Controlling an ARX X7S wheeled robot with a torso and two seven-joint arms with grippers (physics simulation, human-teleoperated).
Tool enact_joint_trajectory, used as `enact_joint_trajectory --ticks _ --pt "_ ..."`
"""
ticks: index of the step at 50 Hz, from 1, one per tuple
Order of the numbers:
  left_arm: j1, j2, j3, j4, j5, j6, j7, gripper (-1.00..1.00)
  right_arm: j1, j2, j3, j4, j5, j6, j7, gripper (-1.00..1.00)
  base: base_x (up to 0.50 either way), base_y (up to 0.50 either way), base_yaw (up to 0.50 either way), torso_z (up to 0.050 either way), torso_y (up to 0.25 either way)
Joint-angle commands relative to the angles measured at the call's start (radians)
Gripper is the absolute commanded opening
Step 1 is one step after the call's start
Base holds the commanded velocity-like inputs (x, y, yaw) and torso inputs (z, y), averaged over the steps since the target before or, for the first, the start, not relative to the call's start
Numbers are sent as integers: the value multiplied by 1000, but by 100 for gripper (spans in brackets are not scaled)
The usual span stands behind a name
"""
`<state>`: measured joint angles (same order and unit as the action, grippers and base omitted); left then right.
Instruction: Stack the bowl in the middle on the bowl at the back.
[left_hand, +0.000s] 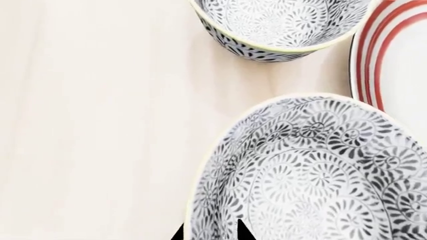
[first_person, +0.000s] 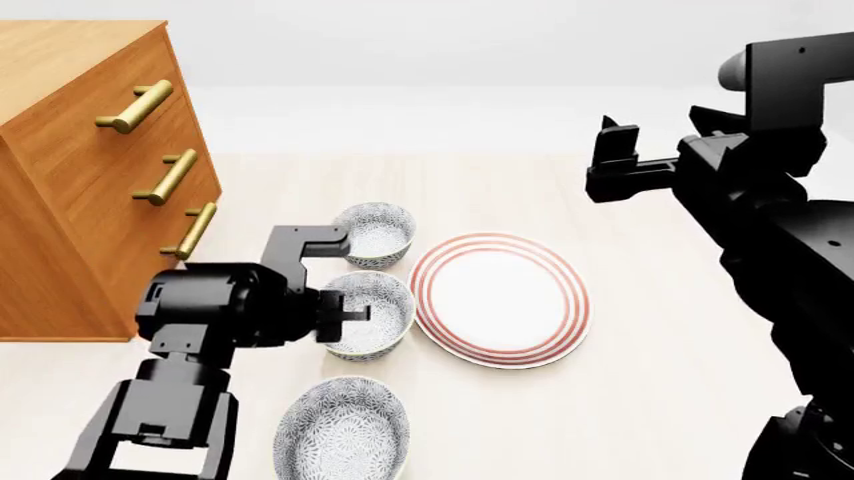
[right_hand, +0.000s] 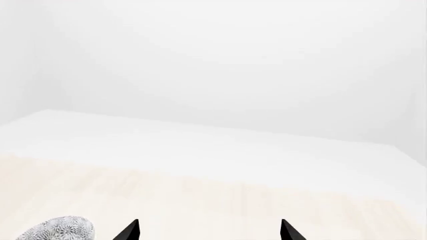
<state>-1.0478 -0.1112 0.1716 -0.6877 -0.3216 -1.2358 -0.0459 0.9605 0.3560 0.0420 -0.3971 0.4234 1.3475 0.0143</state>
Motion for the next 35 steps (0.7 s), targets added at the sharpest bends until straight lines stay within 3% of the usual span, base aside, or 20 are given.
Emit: enact_joint_trajectory --ticks 1,35 --pt "12 0 -3 -8 -1 18 -17 -100 -3 -1 -1 -1 3 1 8 100 0 0 0 0 0" --pt "-93 -51 -78 -166 -13 131 -43 -100 13 -6 -22 21 13 -14 18 100 0 0 0 0 0"
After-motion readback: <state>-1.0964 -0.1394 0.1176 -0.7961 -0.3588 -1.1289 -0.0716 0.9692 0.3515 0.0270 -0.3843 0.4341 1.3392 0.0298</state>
